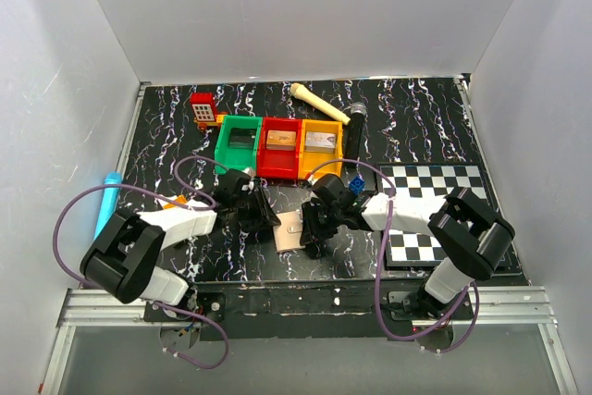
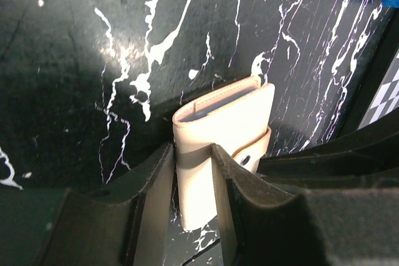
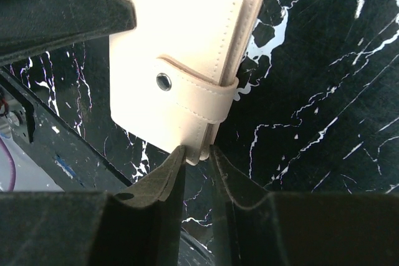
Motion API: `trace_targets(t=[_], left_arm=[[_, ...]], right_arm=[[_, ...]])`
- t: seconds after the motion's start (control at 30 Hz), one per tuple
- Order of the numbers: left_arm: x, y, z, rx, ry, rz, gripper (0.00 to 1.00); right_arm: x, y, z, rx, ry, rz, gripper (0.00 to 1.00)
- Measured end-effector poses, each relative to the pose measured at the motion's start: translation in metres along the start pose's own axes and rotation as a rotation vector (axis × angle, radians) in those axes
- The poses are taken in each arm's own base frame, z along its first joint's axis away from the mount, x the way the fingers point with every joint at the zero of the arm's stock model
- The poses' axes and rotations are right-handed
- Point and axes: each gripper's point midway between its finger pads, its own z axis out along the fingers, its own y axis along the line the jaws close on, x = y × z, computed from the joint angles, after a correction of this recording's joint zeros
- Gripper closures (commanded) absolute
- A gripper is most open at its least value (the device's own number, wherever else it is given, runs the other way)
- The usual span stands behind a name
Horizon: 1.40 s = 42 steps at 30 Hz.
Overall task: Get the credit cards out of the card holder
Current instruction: Move the card holder to the center of the board, then pick up the card holder from the center of the board.
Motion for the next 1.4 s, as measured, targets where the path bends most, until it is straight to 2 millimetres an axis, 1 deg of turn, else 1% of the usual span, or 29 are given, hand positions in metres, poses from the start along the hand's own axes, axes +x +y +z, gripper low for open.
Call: trace_targets(t=[0.07,0.17,0.27,0.37,0.47,0.6,0.77,0.9,0.97,1.13,1.23,1.4], left_arm=[[-0.004,-0.002,0.003,-0.004,0.003,0.011,0.7],[-0.007,-0.003,0.004,-0.018,0.001,0.025,0.68],[-0.012,-0.001,0.003,-0.042,-0.012,0.038,0.63],[-0.014,0.001,-0.001,-0.061,-0.032,0.043,0.61],[-0.018,-0.004,-0.009,-0.046,-0.061,0.044,0.6],[-0.014,-0.004,-0.016,-0.025,-0.08,0.031,0.61],[-0.004,0.006,-0.014,-0.035,-0.058,0.004,0.62],[0.0,0.01,-0.011,-0.04,-0.048,-0.009,0.63],[-0.001,0.008,-0.01,-0.031,-0.05,-0.01,0.64],[-0.001,0.005,-0.007,-0.015,-0.051,-0.01,0.64],[0.0,0.002,-0.005,-0.005,-0.049,-0.008,0.64],[0.003,-0.002,-0.002,0.013,-0.045,-0.006,0.65]], right_arm=[[0.0,0.0,0.0,0.0,0.0,-0.003,0.69],[-0.001,-0.002,-0.001,0.003,-0.003,-0.001,0.65],[-0.002,-0.007,-0.004,0.005,-0.01,0.011,0.61],[-0.005,-0.017,-0.011,0.01,-0.026,0.042,0.61],[-0.011,-0.022,-0.014,0.007,-0.042,0.064,0.61],[-0.012,-0.015,-0.014,-0.043,-0.049,0.068,0.61],[-0.01,-0.005,-0.013,-0.108,-0.046,0.08,0.58],[-0.01,0.001,-0.014,-0.146,-0.047,0.083,0.57],[-0.011,0.004,-0.013,-0.16,-0.046,0.083,0.57],[-0.006,0.001,-0.006,-0.16,-0.019,0.106,0.57],[-0.003,-0.001,-0.003,-0.157,-0.001,0.119,0.6],[-0.003,0.002,-0.001,-0.174,0.003,0.121,0.65]])
